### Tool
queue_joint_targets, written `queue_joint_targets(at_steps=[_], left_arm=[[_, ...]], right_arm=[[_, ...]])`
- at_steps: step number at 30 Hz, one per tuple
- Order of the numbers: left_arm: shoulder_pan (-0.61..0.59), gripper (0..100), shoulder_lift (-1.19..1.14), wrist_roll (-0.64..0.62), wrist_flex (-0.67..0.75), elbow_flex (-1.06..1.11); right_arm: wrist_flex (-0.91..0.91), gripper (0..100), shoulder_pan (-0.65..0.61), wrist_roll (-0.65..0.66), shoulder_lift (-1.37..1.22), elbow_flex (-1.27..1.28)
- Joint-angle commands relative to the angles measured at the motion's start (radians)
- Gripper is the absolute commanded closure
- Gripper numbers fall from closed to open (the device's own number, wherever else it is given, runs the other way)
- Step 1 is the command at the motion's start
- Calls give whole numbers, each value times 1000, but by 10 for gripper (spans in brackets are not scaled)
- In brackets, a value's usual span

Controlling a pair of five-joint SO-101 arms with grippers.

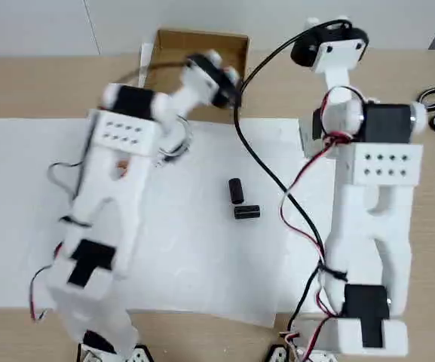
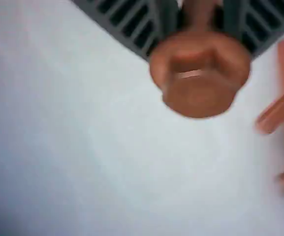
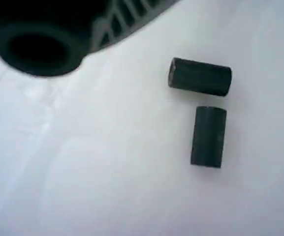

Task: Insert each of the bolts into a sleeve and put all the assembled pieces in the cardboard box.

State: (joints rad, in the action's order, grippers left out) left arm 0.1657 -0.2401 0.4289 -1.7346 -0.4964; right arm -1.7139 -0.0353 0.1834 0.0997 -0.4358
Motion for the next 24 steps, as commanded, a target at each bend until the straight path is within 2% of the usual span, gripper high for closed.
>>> queue_joint_targets(at_steps=[1, 5, 11, 15, 24], left_arm=[[-54, 994, 187, -87, -18, 38], [-97, 994, 356, -155, -18, 134], [-92, 994, 674, -166, -17, 275], [-92, 994, 890, -253, 14, 326], [-92, 994, 1227, -384, 328, 697]], right_arm=[[-12, 995, 13, 9, 99, -41], [-12, 995, 44, 9, 214, -41], [-12, 995, 44, 9, 441, -41], [-13, 995, 68, 9, 541, -32], [13, 995, 93, 6, 713, 350]])
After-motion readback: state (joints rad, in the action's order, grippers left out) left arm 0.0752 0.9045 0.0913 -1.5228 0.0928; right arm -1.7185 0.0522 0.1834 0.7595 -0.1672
